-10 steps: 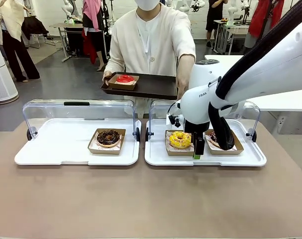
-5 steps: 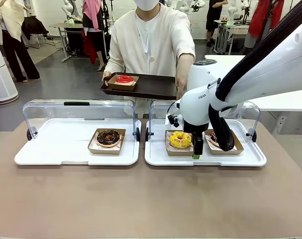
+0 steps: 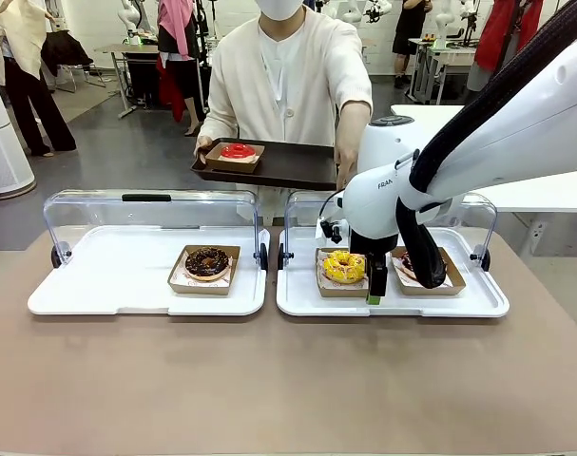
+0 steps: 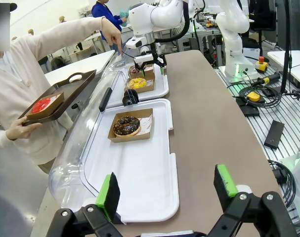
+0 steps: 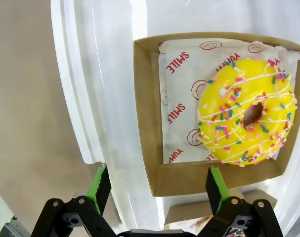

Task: Provide the desired donut to the person.
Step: Pick up and lift the Paper togo box containing the Donut pointed at by the person.

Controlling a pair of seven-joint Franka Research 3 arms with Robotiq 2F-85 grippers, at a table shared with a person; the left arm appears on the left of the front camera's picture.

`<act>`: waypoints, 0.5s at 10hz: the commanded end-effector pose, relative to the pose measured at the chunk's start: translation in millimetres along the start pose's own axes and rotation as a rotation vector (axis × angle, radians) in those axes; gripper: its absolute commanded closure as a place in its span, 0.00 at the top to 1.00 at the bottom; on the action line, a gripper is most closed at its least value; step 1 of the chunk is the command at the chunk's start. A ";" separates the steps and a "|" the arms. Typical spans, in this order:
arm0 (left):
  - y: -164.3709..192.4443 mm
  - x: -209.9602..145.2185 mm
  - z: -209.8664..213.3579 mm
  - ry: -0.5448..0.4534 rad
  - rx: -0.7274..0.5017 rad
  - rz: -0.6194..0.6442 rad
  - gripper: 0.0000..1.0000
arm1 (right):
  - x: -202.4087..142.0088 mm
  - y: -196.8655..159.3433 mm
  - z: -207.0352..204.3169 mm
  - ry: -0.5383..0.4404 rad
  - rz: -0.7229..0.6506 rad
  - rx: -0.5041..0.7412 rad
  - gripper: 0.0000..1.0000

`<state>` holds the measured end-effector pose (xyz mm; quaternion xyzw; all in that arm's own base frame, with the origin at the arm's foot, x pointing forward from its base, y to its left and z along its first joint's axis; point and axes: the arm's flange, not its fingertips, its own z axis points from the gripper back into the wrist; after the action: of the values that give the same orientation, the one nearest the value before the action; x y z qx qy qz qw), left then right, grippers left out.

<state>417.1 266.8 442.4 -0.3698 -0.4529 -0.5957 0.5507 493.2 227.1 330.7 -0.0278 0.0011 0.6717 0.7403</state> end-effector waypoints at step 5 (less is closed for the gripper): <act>-0.5 2.3 0.7 0.001 0.002 0.014 1.00 | -1.0 -6.0 -3.9 -0.042 0.009 0.055 0.56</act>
<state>417.1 266.8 442.4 -0.3698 -0.4529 -0.5957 0.5507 494.3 225.8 326.3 -0.0118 0.0030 0.6695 0.7427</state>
